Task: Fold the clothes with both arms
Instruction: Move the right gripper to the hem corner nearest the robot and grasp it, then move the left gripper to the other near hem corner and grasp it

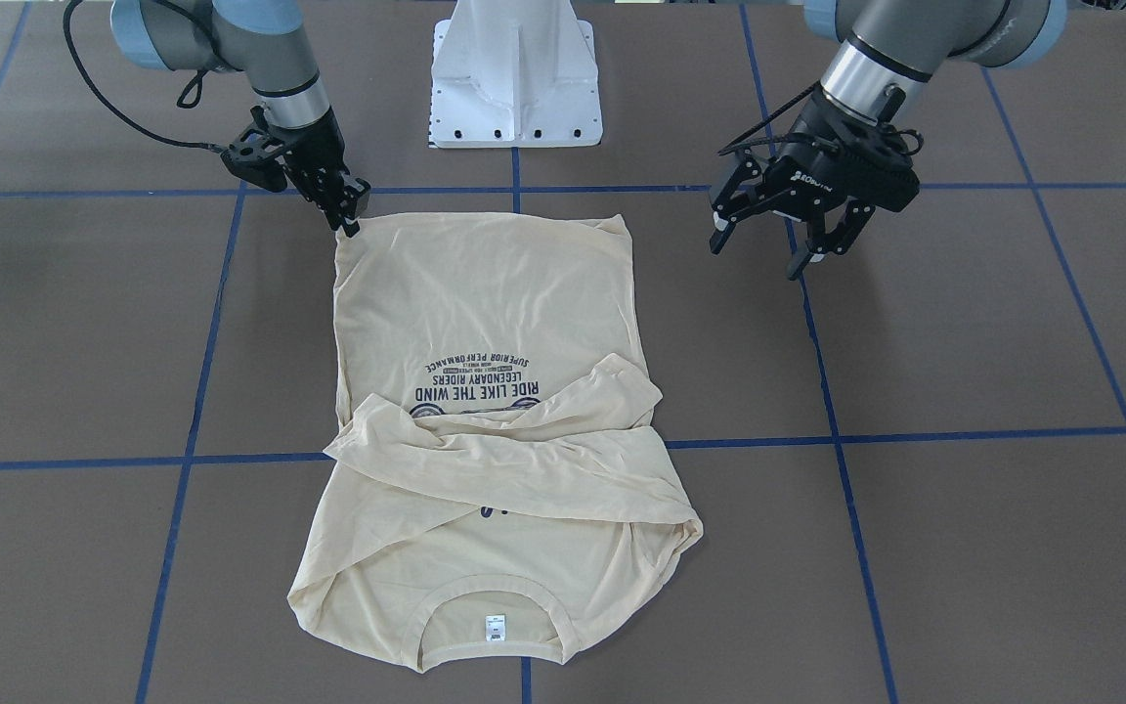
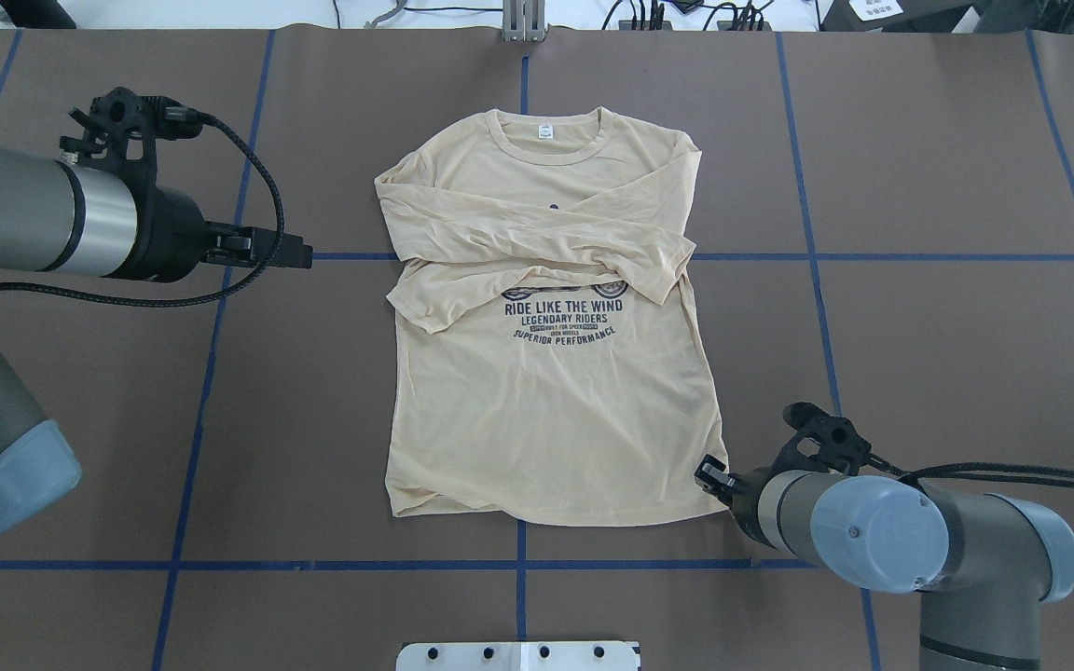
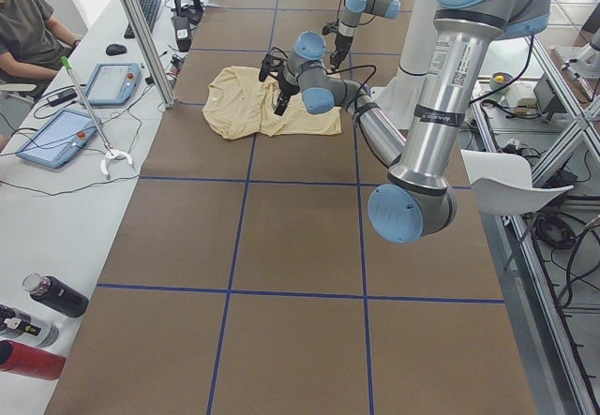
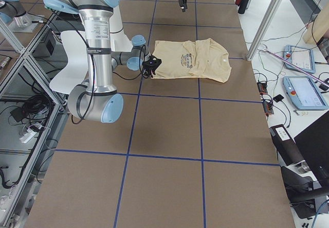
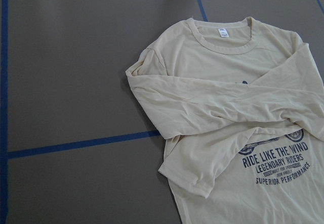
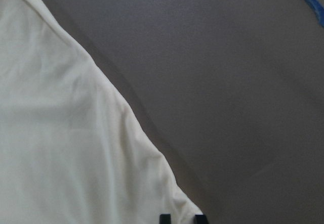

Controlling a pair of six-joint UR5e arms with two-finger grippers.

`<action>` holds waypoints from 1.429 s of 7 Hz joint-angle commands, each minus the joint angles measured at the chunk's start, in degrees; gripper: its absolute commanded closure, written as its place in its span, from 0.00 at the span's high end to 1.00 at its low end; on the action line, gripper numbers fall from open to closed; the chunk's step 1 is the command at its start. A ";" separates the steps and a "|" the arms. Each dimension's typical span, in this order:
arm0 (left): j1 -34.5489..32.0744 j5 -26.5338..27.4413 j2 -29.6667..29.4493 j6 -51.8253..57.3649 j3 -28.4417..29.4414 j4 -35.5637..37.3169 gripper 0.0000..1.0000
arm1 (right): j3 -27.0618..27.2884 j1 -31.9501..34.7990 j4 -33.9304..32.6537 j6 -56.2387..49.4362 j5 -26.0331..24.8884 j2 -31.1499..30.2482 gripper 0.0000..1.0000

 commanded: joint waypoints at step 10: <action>17.60 5.50 -0.96 -44.27 -0.70 -0.07 0.99 | 10.03 -2.37 -0.09 -0.45 0.54 -10.27 0.00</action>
